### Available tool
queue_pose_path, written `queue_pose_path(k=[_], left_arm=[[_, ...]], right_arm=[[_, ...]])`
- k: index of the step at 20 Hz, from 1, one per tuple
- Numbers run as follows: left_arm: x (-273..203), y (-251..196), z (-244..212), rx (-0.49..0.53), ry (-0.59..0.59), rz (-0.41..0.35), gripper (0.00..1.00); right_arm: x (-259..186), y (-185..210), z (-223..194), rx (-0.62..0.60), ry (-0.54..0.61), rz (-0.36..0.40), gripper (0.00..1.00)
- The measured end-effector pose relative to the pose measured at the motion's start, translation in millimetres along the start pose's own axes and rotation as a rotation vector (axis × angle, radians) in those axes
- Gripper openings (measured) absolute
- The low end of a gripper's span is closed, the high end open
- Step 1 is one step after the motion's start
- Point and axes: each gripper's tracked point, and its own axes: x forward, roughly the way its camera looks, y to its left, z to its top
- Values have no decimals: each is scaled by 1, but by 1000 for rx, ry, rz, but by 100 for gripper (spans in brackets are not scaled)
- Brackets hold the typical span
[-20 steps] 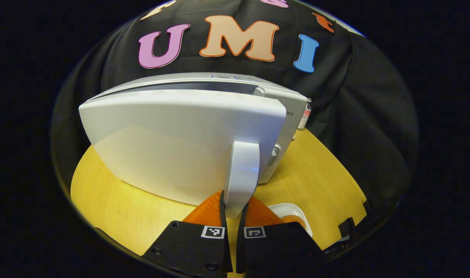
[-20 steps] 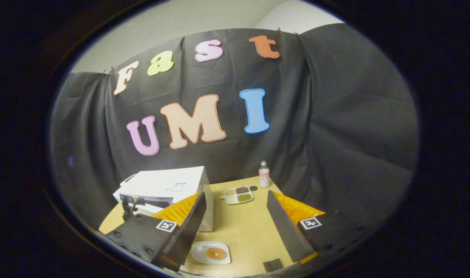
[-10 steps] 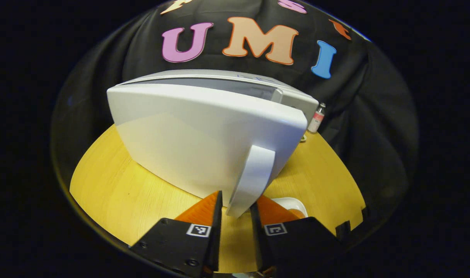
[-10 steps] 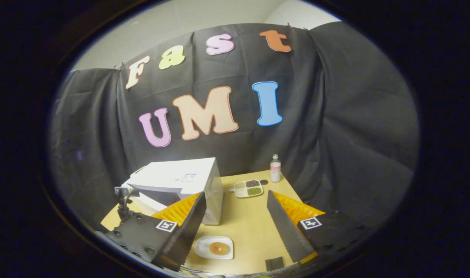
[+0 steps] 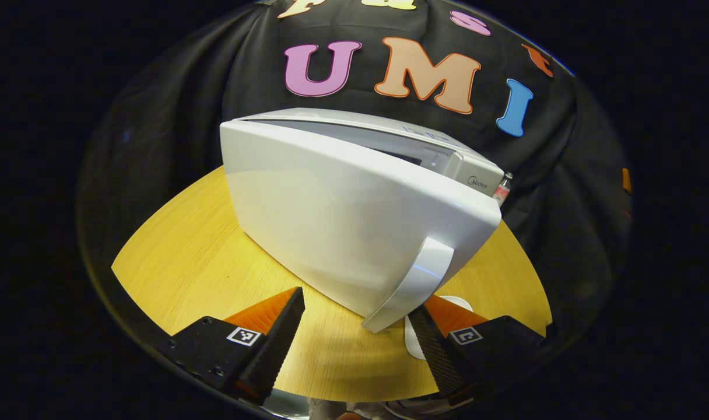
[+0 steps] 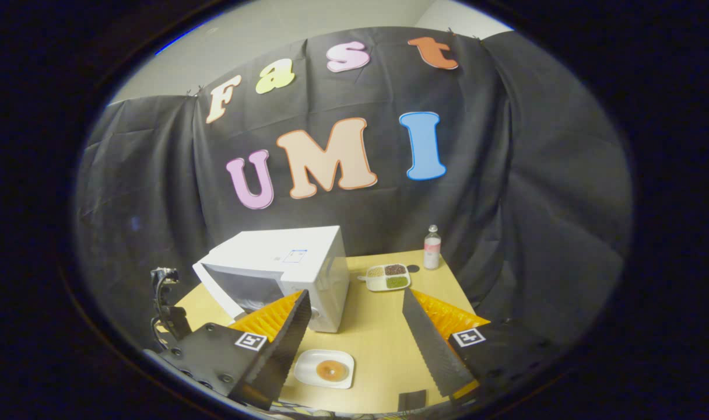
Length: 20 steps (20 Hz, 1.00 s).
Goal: Open the microwave oven with the left hand, put the food in, and close the microwave oven.
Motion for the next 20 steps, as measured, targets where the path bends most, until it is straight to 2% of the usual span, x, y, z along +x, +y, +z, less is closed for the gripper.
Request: queue_pose_path(k=[4, 8, 15, 20], left_arm=[[-26, 26, -9, -30, 5, 67, 100], [-56, 58, -14, -87, 0, 143, 100], [-100, 112, -24, -137, -17, 295, 97], [-132, 152, -33, -219, -26, 394, 97]], right_arm=[[15, 13, -29, 14, 69, 55, 92], [31, 23, -78, 22, 196, 97, 92], [52, 30, -173, -52, 446, 159, 93], [63, 42, -228, -126, 584, 223, 93]])
